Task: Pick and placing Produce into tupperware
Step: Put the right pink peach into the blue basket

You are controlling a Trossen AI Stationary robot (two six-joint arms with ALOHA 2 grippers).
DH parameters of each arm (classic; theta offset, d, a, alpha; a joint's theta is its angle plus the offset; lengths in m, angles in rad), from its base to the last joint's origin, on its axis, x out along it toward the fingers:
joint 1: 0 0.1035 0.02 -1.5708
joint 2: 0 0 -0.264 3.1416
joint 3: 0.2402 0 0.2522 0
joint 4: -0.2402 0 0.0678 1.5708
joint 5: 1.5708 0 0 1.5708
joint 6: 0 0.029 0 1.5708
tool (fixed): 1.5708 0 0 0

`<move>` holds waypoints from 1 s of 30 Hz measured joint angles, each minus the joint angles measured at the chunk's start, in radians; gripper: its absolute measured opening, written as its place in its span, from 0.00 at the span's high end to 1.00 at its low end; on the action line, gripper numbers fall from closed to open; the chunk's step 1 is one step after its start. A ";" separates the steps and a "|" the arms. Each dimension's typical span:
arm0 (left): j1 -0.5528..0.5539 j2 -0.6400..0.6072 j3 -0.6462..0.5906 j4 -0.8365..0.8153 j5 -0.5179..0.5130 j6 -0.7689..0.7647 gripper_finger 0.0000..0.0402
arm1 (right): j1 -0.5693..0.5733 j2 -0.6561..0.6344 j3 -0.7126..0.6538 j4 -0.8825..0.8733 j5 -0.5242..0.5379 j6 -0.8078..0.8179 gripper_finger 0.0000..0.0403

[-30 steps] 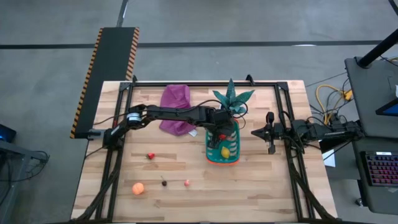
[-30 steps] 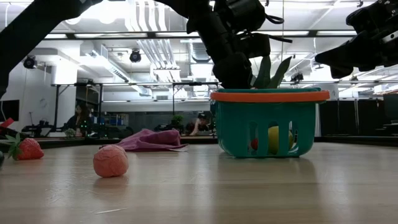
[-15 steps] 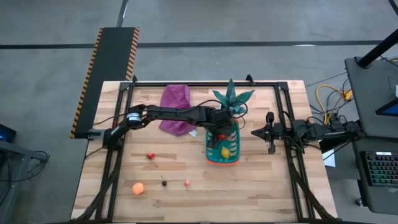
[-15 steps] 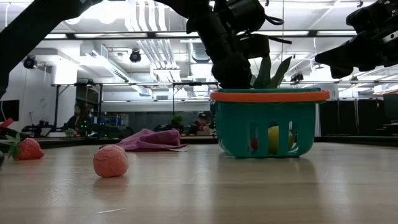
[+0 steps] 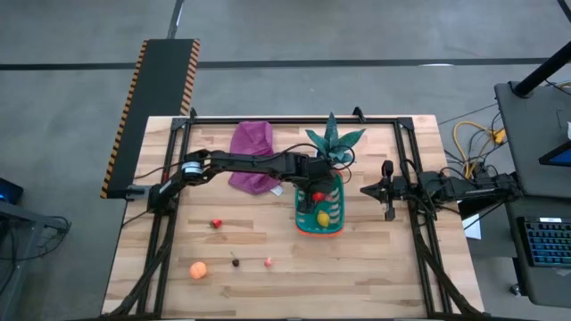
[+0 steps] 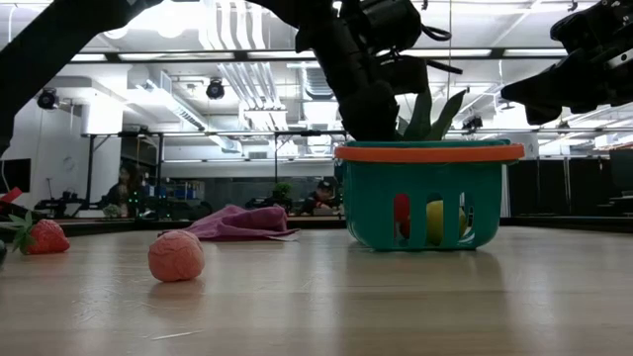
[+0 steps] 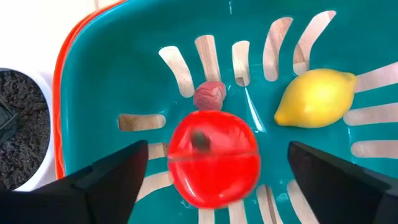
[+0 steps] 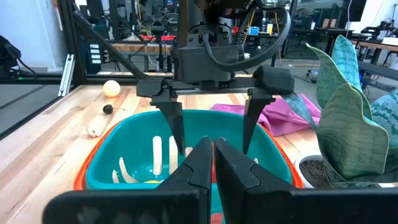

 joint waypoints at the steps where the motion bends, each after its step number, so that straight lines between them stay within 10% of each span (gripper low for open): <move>1: 0.000 0.000 0.000 0.000 0.000 0.002 0.06 | 0.000 0.000 0.000 0.000 0.000 0.000 0.98; 30: -0.093 -0.205 0.012 -0.091 -0.004 -0.021 0.04 | 0.000 0.000 0.000 0.000 0.000 0.000 0.98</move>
